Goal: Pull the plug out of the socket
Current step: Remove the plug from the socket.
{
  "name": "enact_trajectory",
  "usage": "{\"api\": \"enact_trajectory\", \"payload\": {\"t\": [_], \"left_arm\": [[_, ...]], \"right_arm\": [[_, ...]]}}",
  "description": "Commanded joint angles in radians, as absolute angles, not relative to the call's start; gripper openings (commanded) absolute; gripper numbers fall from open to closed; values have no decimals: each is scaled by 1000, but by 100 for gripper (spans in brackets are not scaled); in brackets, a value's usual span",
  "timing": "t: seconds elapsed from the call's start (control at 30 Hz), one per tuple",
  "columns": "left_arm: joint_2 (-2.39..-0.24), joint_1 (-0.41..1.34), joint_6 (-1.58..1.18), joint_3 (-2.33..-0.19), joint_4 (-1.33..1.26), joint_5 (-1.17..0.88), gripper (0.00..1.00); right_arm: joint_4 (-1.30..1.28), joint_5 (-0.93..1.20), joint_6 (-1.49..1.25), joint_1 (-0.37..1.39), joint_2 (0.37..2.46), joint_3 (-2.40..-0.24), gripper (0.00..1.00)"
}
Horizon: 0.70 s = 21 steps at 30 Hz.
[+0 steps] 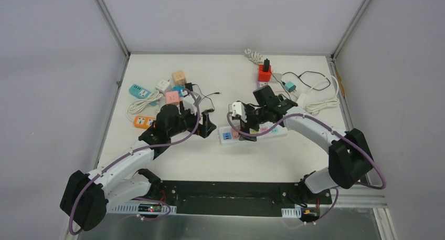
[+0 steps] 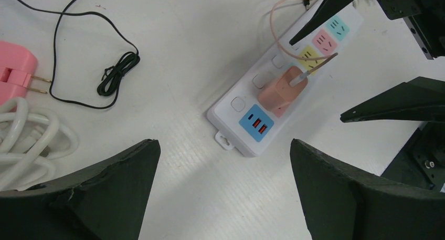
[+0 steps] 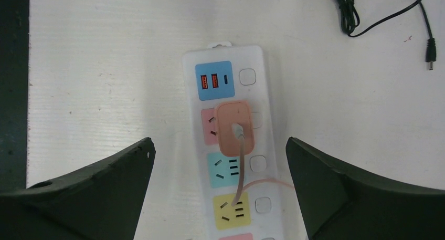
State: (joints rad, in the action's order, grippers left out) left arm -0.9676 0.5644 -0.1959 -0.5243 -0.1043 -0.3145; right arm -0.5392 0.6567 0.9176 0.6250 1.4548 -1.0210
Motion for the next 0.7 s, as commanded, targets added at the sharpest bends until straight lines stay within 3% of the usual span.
{"api": "enact_trajectory", "payload": {"t": [0.0,0.67], "left_arm": [[-930,574,-212,-497,-151,-255,99],[-897,574,-228,-426,-236,-253,99]], "right_arm": [[-489,623,991,646,1512,-1053,100],[-448,623,991,710,1618,-1061,100]]}}
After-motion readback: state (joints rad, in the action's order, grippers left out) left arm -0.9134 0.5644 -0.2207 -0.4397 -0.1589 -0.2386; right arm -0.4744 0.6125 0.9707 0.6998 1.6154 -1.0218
